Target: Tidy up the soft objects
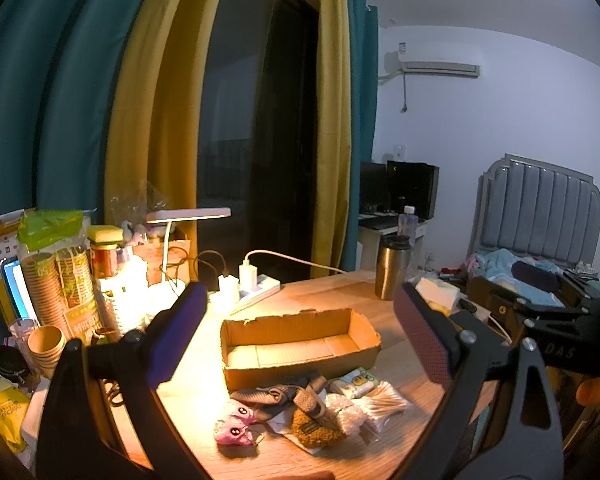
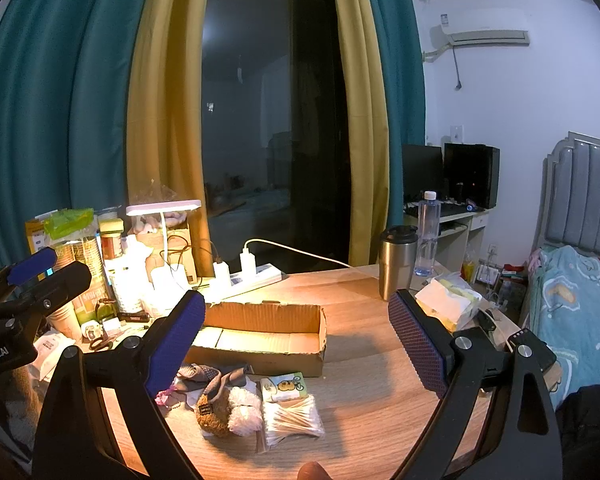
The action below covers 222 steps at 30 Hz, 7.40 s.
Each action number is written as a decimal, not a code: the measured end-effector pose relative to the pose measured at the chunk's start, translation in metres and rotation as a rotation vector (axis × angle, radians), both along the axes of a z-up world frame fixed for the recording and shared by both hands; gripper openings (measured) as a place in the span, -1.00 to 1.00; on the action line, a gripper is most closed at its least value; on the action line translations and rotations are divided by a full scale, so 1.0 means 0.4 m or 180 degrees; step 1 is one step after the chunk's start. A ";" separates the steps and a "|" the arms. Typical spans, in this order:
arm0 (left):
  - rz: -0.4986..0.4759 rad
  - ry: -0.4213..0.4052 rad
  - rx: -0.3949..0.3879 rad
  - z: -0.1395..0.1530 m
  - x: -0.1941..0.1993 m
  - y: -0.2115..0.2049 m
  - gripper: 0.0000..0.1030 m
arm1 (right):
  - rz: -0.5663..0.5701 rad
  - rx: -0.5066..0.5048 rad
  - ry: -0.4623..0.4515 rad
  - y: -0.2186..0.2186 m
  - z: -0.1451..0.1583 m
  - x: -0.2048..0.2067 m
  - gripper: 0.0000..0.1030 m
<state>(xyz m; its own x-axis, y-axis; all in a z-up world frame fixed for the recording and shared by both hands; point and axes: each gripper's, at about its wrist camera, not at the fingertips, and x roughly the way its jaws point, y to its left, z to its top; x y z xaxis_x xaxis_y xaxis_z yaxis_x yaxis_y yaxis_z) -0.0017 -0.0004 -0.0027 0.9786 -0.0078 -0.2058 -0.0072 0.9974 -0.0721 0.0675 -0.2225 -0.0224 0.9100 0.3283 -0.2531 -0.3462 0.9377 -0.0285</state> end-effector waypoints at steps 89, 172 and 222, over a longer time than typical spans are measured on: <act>0.0512 0.1842 -0.0316 -0.496 0.255 0.169 0.84 | 0.0025 -0.0313 0.1534 0.064 -0.411 0.259 0.84; -0.0268 0.1423 -0.0090 -0.259 0.536 0.043 -0.15 | 0.0677 -0.0272 0.1314 0.136 -0.225 0.516 0.22; -0.0259 0.1757 -0.0140 -0.337 0.554 0.044 0.02 | 0.0675 -0.0366 0.1540 0.173 -0.273 0.517 0.59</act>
<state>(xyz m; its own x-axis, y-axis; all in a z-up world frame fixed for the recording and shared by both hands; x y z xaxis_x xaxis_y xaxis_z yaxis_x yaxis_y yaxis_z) 0.2200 0.0170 -0.1374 0.7215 -0.0989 -0.6853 0.0212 0.9924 -0.1209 0.2743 -0.1532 -0.1317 0.5973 0.4377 -0.6720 -0.5267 0.8460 0.0829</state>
